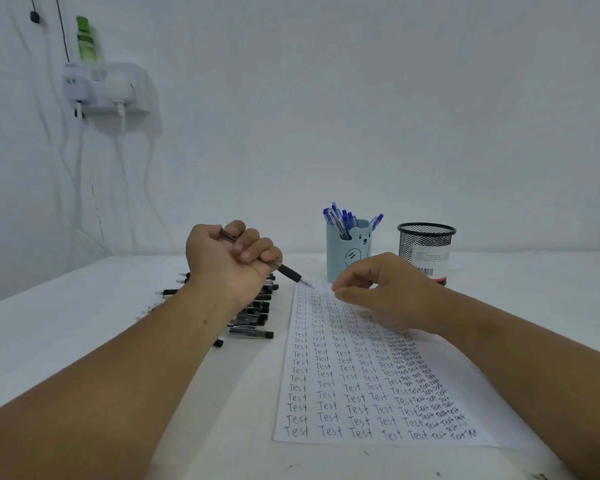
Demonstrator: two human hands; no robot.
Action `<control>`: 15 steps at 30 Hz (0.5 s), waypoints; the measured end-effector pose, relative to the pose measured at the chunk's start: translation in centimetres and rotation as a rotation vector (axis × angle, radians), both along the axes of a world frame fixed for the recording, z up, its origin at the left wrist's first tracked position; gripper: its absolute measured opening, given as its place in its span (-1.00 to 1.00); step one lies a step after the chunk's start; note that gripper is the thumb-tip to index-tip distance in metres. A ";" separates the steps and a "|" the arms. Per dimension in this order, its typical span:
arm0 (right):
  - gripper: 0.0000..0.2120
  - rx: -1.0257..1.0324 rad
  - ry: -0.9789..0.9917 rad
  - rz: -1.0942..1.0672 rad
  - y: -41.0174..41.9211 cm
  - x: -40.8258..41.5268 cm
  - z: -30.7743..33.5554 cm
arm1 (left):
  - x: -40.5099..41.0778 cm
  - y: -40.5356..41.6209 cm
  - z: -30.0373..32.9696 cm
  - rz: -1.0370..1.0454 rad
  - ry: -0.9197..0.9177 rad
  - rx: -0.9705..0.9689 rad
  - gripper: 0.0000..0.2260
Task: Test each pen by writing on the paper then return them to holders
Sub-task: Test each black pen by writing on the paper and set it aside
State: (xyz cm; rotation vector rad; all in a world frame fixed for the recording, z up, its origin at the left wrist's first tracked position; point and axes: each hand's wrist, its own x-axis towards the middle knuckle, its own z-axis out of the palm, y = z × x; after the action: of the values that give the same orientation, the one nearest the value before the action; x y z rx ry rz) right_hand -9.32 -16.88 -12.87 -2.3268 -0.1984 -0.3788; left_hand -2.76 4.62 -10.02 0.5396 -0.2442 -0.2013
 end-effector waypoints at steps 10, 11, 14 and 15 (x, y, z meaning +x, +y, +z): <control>-0.84 -0.275 -0.370 0.049 1.1 -0.6 0.9 | -2.1 -2.8 -0.6 -0.190 -0.130 0.072 -0.71; -0.90 -0.296 -0.372 0.036 1.1 -0.6 1.0 | -2.2 -3.0 -0.6 -0.202 -0.142 0.097 -0.72; -0.93 -0.327 -0.310 -0.044 0.3 -0.3 1.0 | -2.4 -3.2 -0.7 -0.209 -0.159 0.197 -0.76; -0.92 -0.336 -0.277 -0.080 -0.3 -0.2 1.1 | -2.3 -3.3 -0.8 -0.189 -0.173 0.272 -0.77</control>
State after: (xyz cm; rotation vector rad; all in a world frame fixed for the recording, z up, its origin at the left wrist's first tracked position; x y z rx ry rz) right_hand -9.54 -17.16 -11.79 -2.6099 -0.3255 -0.7592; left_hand -5.10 1.33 -10.80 0.8064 -0.4400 -0.3752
